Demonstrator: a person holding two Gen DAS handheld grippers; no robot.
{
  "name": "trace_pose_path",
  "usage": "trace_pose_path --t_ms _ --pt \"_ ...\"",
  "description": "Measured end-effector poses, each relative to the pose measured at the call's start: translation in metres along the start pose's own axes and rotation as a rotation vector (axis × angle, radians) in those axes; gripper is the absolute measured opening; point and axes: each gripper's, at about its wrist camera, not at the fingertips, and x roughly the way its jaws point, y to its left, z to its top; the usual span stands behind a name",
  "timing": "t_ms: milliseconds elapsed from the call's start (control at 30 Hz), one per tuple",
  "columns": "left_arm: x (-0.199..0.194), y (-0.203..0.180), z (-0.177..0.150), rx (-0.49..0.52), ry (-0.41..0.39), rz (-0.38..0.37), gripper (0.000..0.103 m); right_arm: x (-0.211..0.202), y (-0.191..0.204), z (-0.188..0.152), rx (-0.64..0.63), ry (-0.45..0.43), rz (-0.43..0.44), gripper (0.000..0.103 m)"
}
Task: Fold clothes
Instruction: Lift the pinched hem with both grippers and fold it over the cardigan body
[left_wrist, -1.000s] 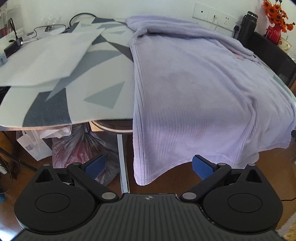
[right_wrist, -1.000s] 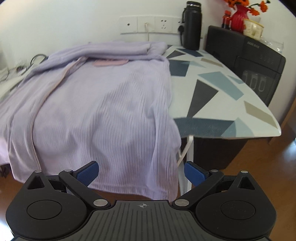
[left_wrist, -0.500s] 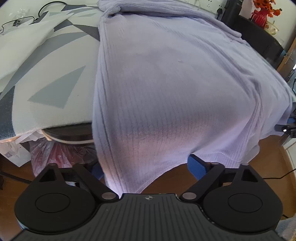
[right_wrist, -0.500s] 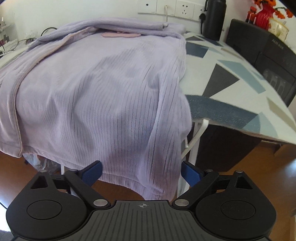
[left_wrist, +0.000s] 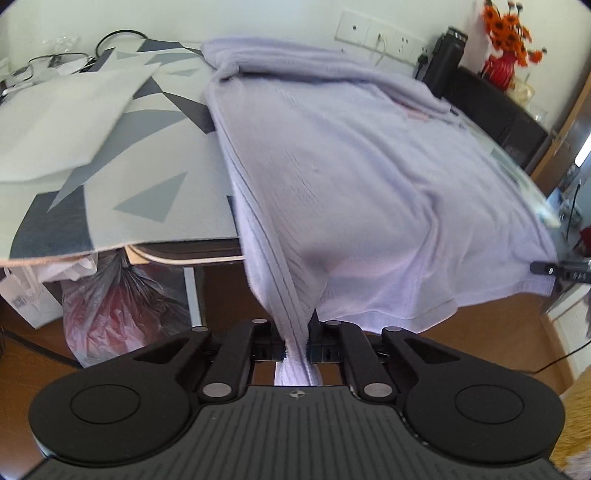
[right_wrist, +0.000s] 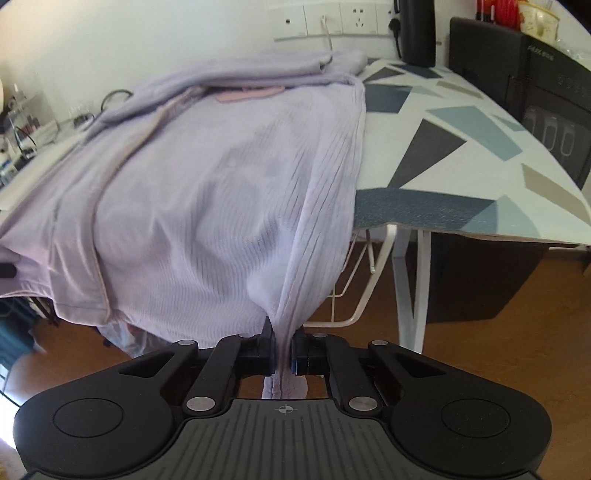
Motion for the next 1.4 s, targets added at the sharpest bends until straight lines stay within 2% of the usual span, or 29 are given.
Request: trace_pose_path --t_ms 233,433,533,633,767,900,1067,1233,1400 --pt "-0.030 -0.026 -0.006 -0.050 -0.076 -0.051 0.008 -0.046 -0.010 0.001 0.000 -0.072 0.056 0.006" --pt "-0.054 -0.027 -0.019 -0.191 -0.134 -0.112 0.008 -0.078 -0.025 -0.008 0.026 -0.090 0.122 0.006" --pt "-0.062 -0.025 -0.003 -0.258 -0.200 -0.148 0.008 -0.087 -0.031 0.003 0.056 -0.133 0.144 0.006" --pt "-0.069 -0.025 0.020 -0.302 -0.274 -0.189 0.008 -0.096 -0.034 0.027 0.097 -0.216 0.168 0.006" --pt "-0.073 -0.031 0.068 -0.289 -0.359 -0.206 0.008 -0.101 -0.035 0.070 0.127 -0.319 0.193 0.006" --pt "-0.068 -0.022 0.127 -0.284 -0.424 -0.215 0.008 -0.094 -0.035 0.125 0.126 -0.397 0.203 0.006" --pt "-0.059 -0.009 0.202 -0.279 -0.498 -0.223 0.008 -0.079 -0.038 0.194 0.185 -0.492 0.203 0.006" --pt "-0.030 0.011 0.279 -0.245 -0.513 -0.207 0.008 -0.045 -0.032 0.271 0.223 -0.548 0.176 0.006" --pt "0.025 0.030 0.344 -0.190 -0.458 -0.182 0.008 0.001 -0.037 0.342 0.217 -0.525 0.125 0.006"
